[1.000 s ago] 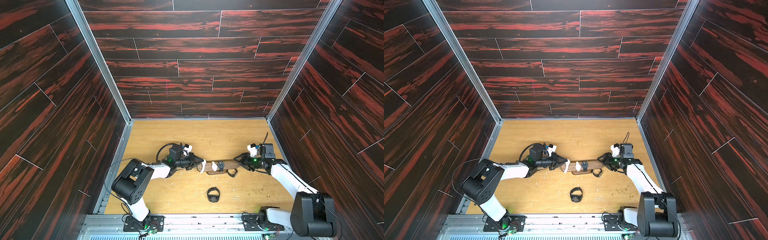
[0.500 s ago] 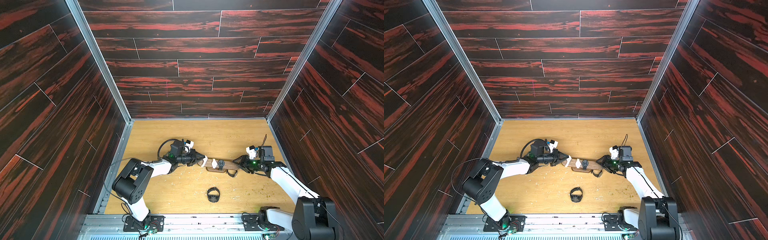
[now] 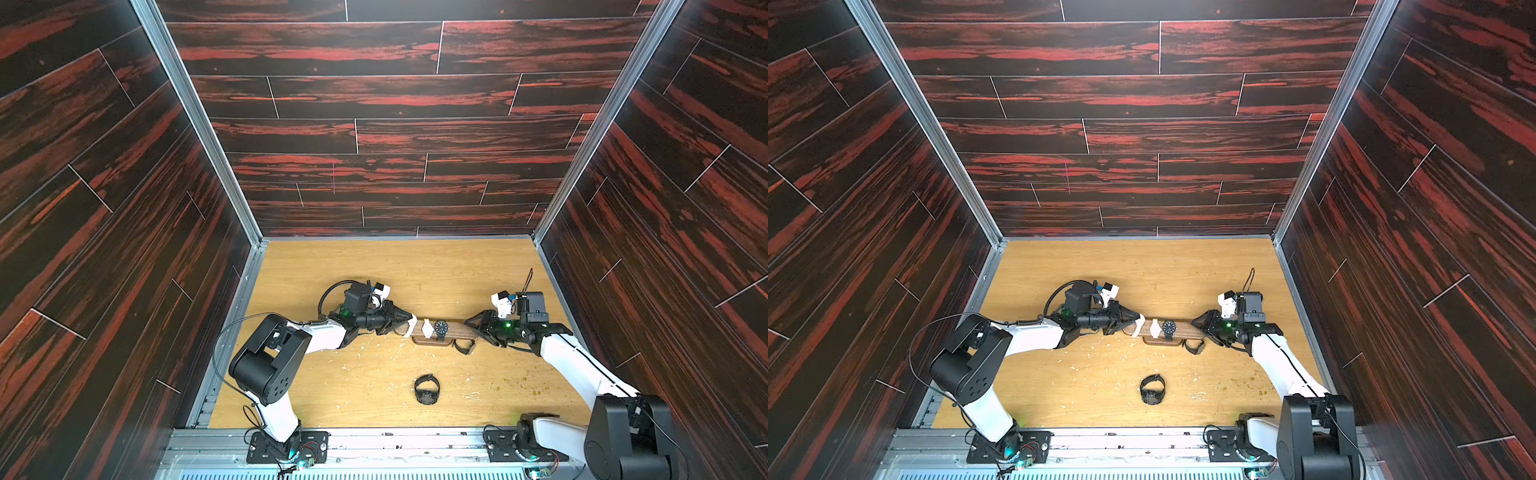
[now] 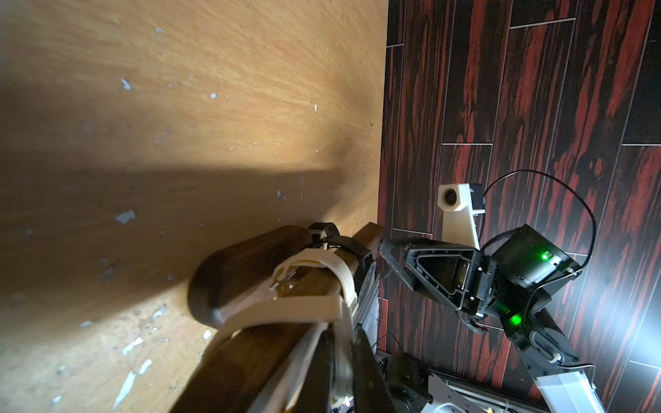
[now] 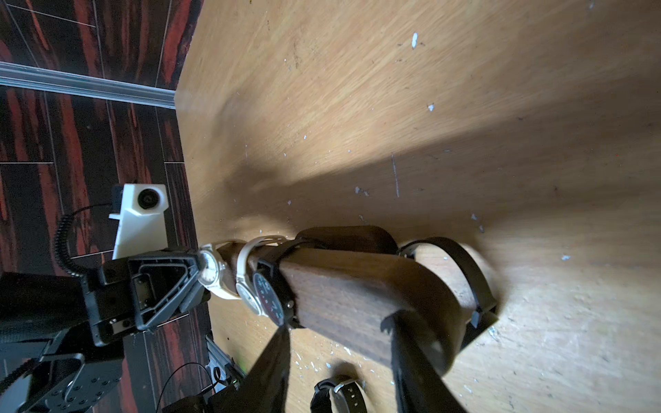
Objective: Place watch on stand
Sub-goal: Place the watch on the stand.
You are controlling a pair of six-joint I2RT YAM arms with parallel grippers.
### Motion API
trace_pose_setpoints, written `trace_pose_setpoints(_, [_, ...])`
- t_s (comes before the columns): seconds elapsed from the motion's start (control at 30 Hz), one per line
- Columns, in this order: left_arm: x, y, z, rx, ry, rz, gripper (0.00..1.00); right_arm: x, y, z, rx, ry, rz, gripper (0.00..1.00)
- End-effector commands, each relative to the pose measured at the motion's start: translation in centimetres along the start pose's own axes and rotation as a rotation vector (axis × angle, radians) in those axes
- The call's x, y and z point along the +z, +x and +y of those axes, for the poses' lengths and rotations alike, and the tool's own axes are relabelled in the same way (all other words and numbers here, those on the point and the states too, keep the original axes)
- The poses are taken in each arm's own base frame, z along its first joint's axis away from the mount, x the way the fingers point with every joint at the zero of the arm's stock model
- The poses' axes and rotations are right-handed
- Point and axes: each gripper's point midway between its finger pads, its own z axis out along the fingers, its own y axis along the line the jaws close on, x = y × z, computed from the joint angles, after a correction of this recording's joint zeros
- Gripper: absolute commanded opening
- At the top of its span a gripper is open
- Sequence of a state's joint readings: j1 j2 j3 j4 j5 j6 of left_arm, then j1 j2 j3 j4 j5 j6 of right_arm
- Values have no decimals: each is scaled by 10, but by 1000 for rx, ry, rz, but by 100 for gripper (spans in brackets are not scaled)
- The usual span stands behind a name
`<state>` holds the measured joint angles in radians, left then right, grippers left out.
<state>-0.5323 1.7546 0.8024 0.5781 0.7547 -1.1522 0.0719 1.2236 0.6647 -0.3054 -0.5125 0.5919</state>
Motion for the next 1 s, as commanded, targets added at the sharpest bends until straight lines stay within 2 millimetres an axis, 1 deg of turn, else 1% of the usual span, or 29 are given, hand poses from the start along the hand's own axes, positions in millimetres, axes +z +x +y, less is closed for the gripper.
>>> trace_pose_setpoints(0.0, [8, -1, -7, 21, 34, 1, 2, 4, 11, -10, 30, 27, 28, 48])
trace_pose_setpoints(0.27, [17, -2, -11, 18, 56, 9, 3, 4, 12, -9, 26, 28, 28, 48])
trace_pose_setpoints(0.67, [9, 0, -23, 43, 56, 7, 3, 4, 10, -8, 22, 30, 30, 48])
trace_pose_setpoints(0.8, [8, 2, -21, 39, 49, 6, 3, 3, 9, -7, 21, 29, 28, 48])
trace_pose_setpoints(0.87, [3, 1, -33, 60, 67, -1, 3, 3, 10, -6, 22, 28, 29, 48])
trace_pose_setpoints(0.97, [2, 1, -37, 70, 70, -2, 3, 2, 9, -4, 16, 28, 26, 48])
